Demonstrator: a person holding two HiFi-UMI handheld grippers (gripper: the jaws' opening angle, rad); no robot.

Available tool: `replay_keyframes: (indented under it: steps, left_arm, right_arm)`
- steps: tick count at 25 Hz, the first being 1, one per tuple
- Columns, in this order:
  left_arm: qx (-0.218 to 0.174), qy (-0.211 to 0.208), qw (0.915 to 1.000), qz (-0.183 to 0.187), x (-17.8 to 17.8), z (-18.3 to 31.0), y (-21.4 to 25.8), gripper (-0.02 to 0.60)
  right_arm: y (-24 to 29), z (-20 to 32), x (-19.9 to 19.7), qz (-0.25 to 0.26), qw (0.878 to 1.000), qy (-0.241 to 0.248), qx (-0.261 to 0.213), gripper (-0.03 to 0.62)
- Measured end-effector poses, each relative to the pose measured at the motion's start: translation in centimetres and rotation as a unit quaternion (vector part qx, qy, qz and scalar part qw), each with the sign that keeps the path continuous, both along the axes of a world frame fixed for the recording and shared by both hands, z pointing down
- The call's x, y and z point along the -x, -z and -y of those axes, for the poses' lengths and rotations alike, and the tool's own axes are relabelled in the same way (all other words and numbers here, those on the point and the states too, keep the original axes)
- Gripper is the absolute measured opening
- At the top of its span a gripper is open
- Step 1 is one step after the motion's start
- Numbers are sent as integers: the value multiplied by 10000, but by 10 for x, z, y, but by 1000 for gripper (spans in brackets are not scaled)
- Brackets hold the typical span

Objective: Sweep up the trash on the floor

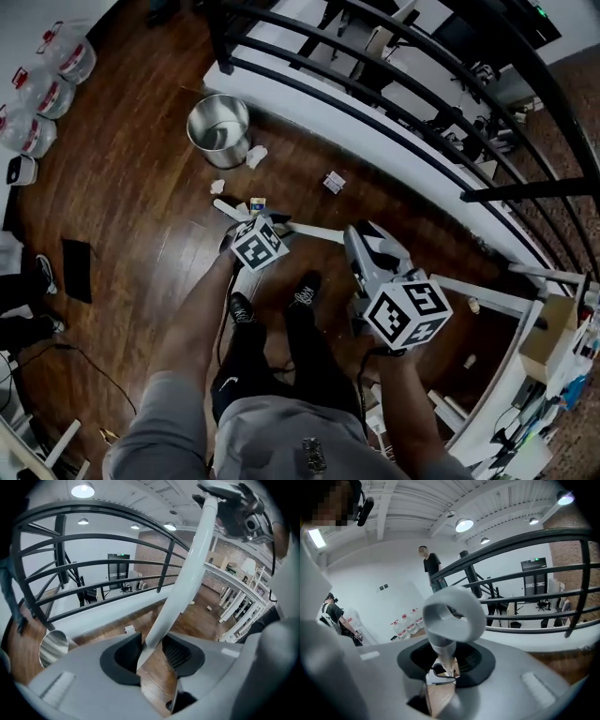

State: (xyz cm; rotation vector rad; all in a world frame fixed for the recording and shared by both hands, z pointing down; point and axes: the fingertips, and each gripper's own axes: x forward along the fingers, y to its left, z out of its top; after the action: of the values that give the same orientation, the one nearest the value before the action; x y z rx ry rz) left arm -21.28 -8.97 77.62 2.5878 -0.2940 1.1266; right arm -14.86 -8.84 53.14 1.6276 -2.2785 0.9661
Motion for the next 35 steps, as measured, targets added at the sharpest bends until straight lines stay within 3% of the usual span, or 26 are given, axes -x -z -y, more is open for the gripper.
replay_keyframes:
  steps: [9,15,20,30,35]
  left_arm:
    - [5,-666,9977,-122,-138,16,11,138]
    - [-1,-758,9971,-84,-160,21,30,130]
    - [0,-508,9987,70,-112,37,39,127]
    - [330,-542,9960,637,47,86,10,129]
    - [485,-684,9944,650,83,109,-12,130]
  right_arm:
    - [17,10,-122,-71,9979,-613,-197,92]
    - [37,27,-150,64,9972,-642,-390,92]
    - [41,51,-122,355,9973,-513,-378,92]
    - [2,110,19,646,9976,-247,50,91]
    - [-18,135,59,542,9978,-275,271,91]
